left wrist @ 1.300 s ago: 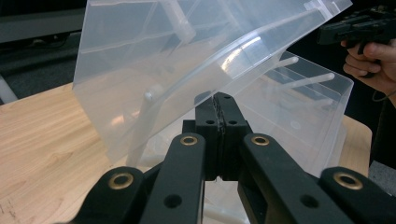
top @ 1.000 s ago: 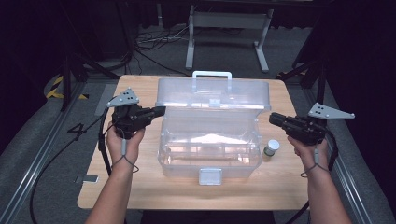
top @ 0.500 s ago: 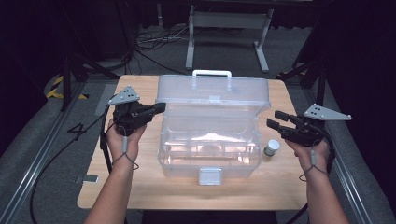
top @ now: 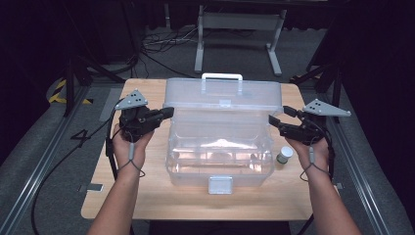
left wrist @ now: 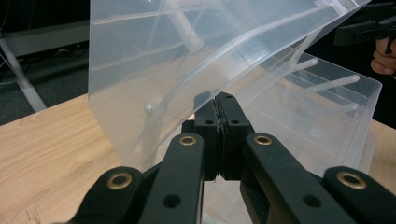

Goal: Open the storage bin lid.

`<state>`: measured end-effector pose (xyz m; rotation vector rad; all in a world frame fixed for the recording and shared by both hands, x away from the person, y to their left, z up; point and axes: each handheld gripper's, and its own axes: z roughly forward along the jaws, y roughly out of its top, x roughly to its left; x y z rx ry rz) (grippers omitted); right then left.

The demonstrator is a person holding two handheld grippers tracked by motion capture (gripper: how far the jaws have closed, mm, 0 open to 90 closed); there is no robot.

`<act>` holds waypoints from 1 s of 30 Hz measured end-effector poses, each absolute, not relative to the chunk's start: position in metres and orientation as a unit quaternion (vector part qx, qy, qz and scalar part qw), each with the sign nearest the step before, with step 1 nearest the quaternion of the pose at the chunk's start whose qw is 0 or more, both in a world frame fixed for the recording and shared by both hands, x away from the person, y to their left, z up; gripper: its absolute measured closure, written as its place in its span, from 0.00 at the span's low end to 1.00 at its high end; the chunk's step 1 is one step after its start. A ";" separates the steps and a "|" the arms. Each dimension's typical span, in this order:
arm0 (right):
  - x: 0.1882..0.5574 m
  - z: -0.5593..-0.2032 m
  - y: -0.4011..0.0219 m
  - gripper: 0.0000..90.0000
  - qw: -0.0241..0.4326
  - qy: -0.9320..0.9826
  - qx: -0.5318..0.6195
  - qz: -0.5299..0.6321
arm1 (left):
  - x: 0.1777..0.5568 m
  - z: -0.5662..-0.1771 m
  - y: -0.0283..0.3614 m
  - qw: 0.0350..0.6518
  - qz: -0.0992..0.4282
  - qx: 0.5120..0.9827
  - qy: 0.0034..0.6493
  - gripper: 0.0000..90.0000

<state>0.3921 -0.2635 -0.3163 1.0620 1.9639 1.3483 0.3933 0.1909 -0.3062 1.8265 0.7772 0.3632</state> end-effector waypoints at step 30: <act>0.410 -0.316 -0.229 0.62 0.366 0.656 0.444 0.489 | 0.394 -0.309 0.190 0.526 0.148 0.772 0.325 0.93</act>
